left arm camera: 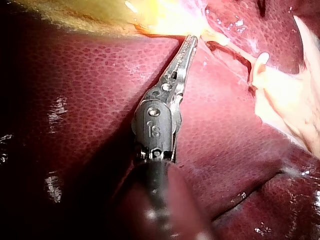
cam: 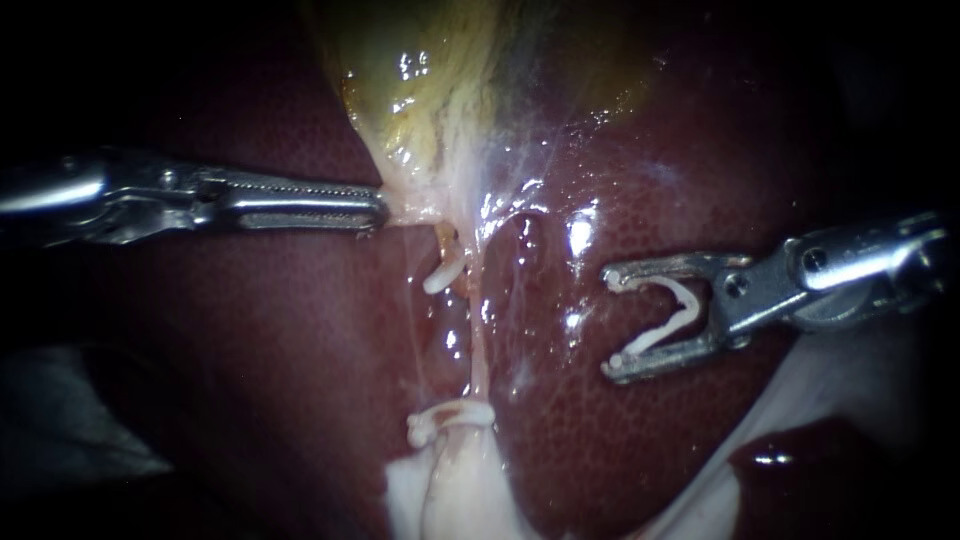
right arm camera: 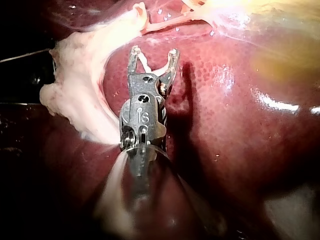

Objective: Clipping first clip right tube

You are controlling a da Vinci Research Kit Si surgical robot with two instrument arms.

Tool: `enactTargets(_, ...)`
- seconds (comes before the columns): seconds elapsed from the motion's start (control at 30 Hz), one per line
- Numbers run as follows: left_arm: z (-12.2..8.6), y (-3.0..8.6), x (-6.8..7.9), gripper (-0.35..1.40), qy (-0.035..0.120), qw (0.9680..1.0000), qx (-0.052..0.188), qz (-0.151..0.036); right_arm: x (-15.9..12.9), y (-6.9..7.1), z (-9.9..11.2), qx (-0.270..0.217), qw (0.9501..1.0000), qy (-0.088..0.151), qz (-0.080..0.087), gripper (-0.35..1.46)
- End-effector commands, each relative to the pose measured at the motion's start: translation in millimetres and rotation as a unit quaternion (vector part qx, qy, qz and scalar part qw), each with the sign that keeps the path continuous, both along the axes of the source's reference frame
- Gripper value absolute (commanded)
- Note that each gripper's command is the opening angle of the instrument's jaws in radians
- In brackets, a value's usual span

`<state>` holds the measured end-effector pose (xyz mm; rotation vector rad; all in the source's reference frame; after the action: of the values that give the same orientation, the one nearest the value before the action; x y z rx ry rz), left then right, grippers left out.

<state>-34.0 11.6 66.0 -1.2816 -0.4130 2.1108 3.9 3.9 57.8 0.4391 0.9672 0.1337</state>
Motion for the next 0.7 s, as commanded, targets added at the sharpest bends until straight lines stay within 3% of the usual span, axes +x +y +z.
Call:
enactTargets(0.03, -0.2, 0.1, 0.2, -0.35, -0.001, 1.0, 0.001, 0.0, 0.0, 0.0, 0.0, 0.0, 1.0, 0.0, 0.0, 0.5)
enactTargets(0.2, -2.6, 0.7, 1.5, -0.35, -0.006, 0.9999, 0.008, 0.003, 0.0, 0.0, 0.1, 0.0, 1.0, 0.0, 0.0, 0.5)
enactTargets(0.3, -4.6, 1.3, 2.3, -0.35, -0.015, 0.9998, 0.011, -0.006, 0.1, 0.0, 0.1, 0.0, 1.0, 0.0, 0.0, 0.5)
enactTargets(0.43, -6.6, 1.7, 3.0, -0.35, -0.022, 0.9997, 0.0, -0.01, 0.3, 0.0, 0.2, 0.0, 1.0, 0.0, 0.001, 0.5)
enactTargets(0.7, -7.1, 2.0, 3.4, -0.35, -0.027, 0.9995, -0.006, -0.013, 1.7, -0.2, 0.6, 0.007, 0.9999, 0.005, -0.007, 0.5)
